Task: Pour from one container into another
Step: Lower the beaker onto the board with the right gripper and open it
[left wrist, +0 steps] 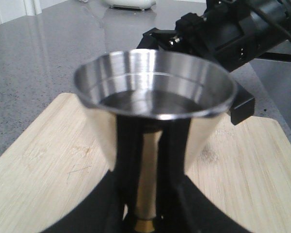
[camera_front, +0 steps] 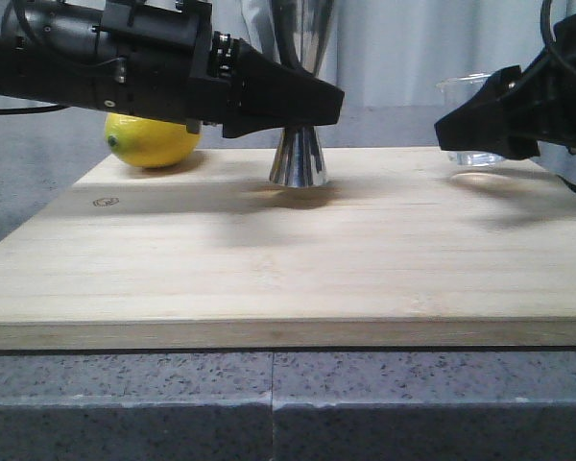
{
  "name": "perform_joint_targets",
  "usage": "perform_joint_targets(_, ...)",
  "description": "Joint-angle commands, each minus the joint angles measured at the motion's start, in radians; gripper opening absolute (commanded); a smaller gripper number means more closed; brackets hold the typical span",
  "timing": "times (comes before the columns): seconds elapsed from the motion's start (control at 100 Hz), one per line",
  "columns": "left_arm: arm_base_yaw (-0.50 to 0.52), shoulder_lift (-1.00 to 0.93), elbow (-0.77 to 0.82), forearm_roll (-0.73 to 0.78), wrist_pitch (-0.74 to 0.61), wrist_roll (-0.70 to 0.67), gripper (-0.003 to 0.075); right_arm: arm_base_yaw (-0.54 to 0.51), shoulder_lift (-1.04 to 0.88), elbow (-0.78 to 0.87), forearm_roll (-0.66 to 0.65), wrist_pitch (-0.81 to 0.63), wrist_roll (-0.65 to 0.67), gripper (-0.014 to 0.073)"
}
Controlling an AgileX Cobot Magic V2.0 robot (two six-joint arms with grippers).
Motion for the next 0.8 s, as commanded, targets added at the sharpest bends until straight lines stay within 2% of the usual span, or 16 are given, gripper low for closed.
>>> perform_joint_targets(0.0, -0.011, -0.044, -0.028, -0.086, 0.069, -0.004, 0.0062, -0.009, -0.020, -0.025, 0.011, -0.069, -0.015, 0.0298)
perform_joint_targets(0.24, -0.011, -0.044, -0.028, -0.086, 0.069, -0.004, 0.0062, -0.009, -0.020, -0.025, 0.011, 0.019, -0.015, 0.0298)
perform_joint_targets(0.48, -0.011, -0.044, -0.028, -0.086, 0.069, -0.004, 0.0062, -0.009, -0.020, -0.025, 0.011, 0.014, -0.015, 0.0309)
perform_joint_targets(0.55, -0.011, -0.044, -0.028, -0.086, 0.069, -0.004, 0.0062, -0.009, -0.020, -0.025, 0.011, 0.014, -0.015, 0.0342)
perform_joint_targets(0.79, -0.011, -0.044, -0.028, -0.086, 0.069, -0.004, 0.0062, -0.009, -0.030, -0.027, 0.011, 0.009, -0.015, 0.0533)
